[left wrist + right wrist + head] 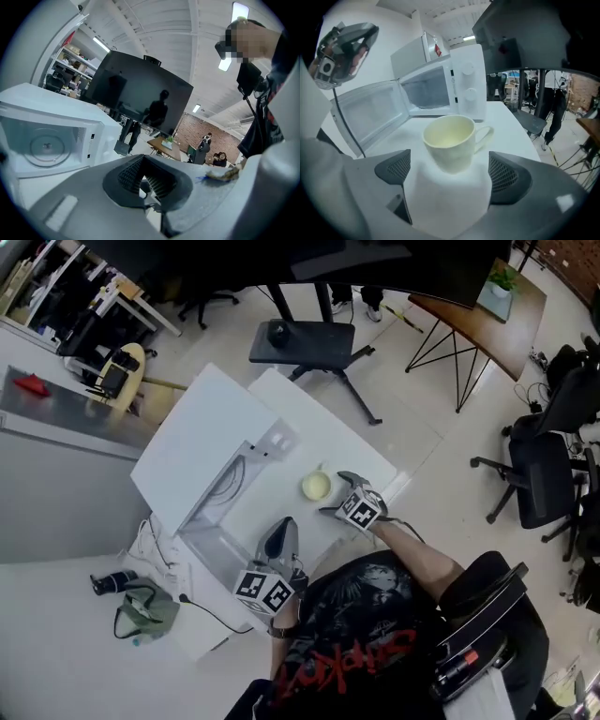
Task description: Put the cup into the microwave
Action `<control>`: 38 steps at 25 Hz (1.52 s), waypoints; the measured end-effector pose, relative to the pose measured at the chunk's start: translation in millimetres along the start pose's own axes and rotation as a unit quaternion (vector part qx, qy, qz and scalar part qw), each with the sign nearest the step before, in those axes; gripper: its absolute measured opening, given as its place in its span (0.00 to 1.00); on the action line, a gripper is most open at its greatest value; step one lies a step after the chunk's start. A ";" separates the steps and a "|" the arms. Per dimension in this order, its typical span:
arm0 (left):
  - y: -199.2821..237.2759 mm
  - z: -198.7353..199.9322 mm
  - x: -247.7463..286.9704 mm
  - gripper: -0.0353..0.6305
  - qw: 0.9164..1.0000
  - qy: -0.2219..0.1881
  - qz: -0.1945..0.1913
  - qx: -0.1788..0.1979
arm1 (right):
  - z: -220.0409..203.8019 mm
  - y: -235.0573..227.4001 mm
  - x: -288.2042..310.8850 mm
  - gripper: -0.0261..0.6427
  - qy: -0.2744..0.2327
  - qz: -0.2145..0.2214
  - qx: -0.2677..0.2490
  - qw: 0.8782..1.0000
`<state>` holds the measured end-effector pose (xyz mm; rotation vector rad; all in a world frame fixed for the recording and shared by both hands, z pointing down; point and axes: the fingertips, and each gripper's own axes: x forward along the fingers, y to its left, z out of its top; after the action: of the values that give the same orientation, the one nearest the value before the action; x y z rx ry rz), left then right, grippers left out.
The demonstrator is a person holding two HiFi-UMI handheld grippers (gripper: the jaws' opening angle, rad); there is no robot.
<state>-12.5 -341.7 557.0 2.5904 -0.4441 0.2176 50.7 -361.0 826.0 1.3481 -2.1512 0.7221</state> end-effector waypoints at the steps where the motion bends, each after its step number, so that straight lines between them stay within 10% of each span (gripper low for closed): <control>1: -2.1 0.3 0.8 0.05 1.000 0.003 0.000 0.000 | 4.1 -4.0 7.0 0.80 -0.008 -0.005 0.000 1.000; 15: -15.6 0.4 11.1 0.05 0.999 0.031 -0.027 0.030 | 14.2 -6.4 29.7 0.72 -0.008 -0.016 -0.066 0.998; 30: -53.4 -5.4 62.1 0.05 0.991 0.052 -0.117 0.046 | 57.1 -18.5 -181.3 0.72 -0.150 -0.112 -0.014 0.982; 38: -31.9 -5.5 30.9 0.05 0.999 0.008 -0.041 0.028 | 138.8 12.4 -226.7 0.72 -0.220 -0.045 -0.061 0.972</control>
<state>27.2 -321.0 554.6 2.6523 -0.3290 0.2258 109.0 -301.4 573.3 1.6456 -2.3983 0.2615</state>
